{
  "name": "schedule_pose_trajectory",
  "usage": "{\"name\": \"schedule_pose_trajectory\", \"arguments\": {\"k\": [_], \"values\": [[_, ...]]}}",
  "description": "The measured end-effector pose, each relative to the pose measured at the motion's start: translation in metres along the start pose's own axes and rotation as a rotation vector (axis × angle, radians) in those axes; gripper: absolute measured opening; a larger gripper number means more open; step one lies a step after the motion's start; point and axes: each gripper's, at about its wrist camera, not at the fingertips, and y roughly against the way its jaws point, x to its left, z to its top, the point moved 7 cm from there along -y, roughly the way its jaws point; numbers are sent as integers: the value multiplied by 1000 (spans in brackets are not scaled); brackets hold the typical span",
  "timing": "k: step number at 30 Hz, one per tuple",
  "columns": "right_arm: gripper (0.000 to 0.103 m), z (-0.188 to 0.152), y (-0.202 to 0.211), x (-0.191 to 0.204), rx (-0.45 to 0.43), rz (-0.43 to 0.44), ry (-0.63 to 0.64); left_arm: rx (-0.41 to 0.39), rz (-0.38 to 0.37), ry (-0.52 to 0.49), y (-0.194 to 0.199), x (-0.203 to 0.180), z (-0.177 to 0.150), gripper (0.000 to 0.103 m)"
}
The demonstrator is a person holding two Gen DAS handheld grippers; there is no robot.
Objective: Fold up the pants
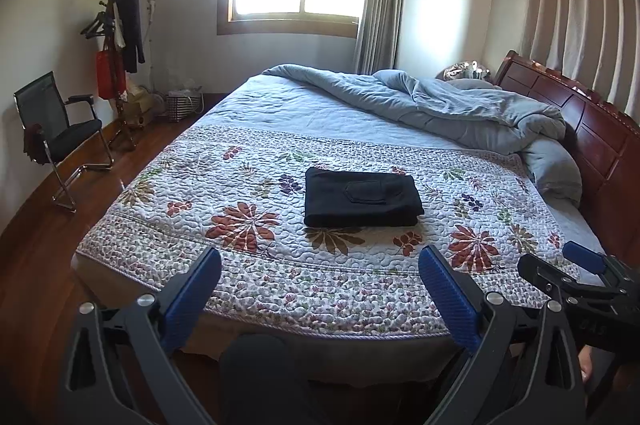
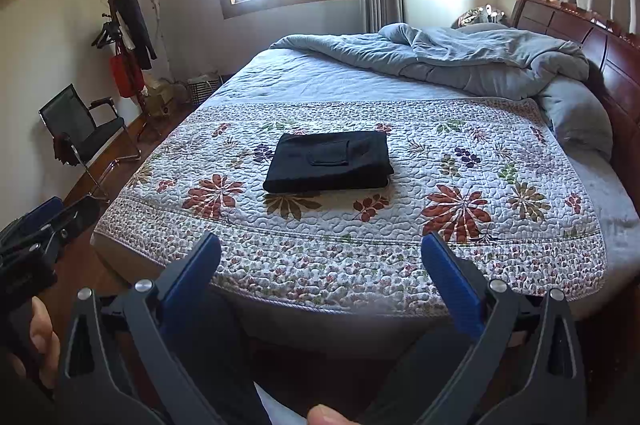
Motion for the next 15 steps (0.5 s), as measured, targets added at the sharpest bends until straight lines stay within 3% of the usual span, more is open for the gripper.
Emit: {"name": "schedule_pose_trajectory", "arguments": {"k": [15], "values": [[100,-2,0,-1,-2,0,-6,5,7,1,-1,0,-2,99]]}}
